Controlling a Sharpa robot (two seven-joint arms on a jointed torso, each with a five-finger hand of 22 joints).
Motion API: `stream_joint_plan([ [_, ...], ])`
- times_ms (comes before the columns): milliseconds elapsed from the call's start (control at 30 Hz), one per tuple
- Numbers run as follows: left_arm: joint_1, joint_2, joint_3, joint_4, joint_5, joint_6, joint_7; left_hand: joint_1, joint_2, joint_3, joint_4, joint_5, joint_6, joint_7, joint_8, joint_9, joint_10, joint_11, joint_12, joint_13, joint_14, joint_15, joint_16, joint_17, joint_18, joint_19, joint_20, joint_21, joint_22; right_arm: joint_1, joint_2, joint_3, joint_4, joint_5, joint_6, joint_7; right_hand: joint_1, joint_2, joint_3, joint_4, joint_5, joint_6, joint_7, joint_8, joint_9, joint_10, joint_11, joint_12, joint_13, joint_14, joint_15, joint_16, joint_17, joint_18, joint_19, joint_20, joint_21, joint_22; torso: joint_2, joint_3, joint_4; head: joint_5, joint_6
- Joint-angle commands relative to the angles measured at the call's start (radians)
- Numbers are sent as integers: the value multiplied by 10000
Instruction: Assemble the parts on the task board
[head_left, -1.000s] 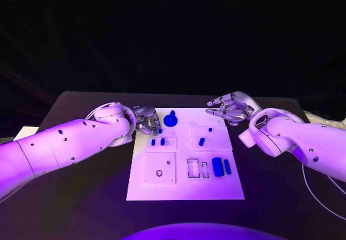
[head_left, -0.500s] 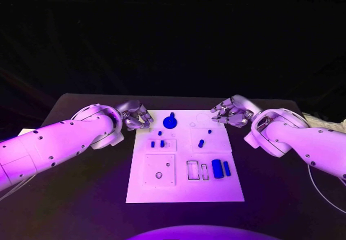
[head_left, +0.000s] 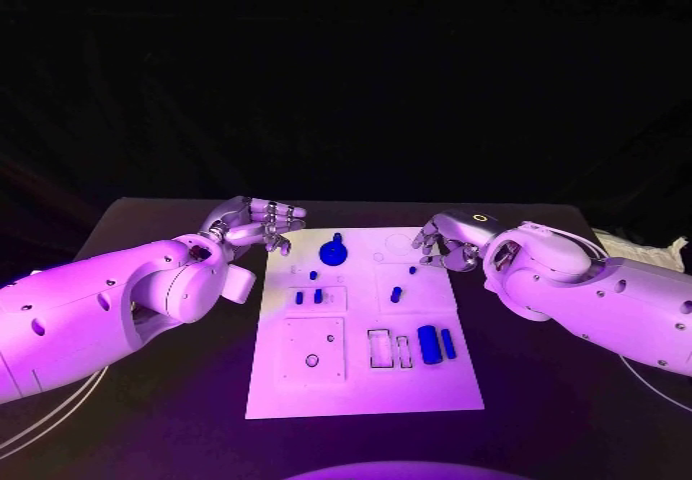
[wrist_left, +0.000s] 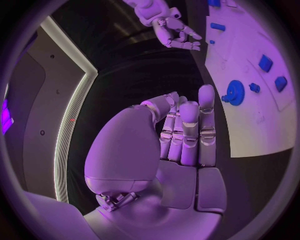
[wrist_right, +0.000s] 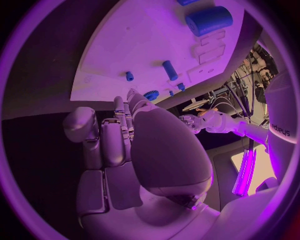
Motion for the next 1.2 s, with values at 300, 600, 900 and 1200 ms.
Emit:
stream_joint_plan([
  [300,-13,-248,-18,544,2945,-134,1220,-113,81,-216,-24,-49,24,-33,79,-2,-31,-50,164,53,-88,-29,-120,-176,196,-29,-35,-137,-90,-18,295,-160,108,-2528,1665,-743,-236,-336,831,-63,-190,157,-256,-85,-11,166,-197,-432,-847,413,-232,-285,-292,132,104,-207,-88,-31,33,10,-23,-92,38],
  [600,-17,-291,-21,623,2758,-139,1163,-89,102,-266,-83,-33,-49,3,64,-17,-120,-25,218,68,-142,-18,-190,-310,192,-23,-36,-187,-135,-25,494,-248,49,-2689,1899,-677,-291,-351,1085,-155,-189,259,-283,-67,2,284,-220,-496,-1056,411,-255,-402,-427,122,135,-227,-93,-21,21,21,-24,-81,-17],
  [900,-18,-294,-22,620,2554,-57,1099,-85,102,-286,-105,-28,-71,17,61,-20,-152,-13,239,73,-169,-13,-224,-374,190,-22,-34,-205,-150,-36,723,-280,-87,-2672,1759,-605,-322,-330,1262,-229,-212,288,-269,-78,1,350,-212,-532,-1177,415,-249,-448,-482,120,152,-229,-100,-23,15,21,-26,-89,-31],
  [1200,-18,-287,-24,602,2473,21,1020,-88,100,-297,-111,-28,-80,23,60,-21,-166,-8,247,75,-176,-9,-232,-390,189,-23,-32,-212,-156,-43,848,-294,-243,-2579,1742,-573,-398,-249,1474,-293,-228,328,-248,-77,4,429,-198,-556,-1303,425,-227,-464,-503,115,174,-217,-99,-13,10,17,-27,-70,-68],
])
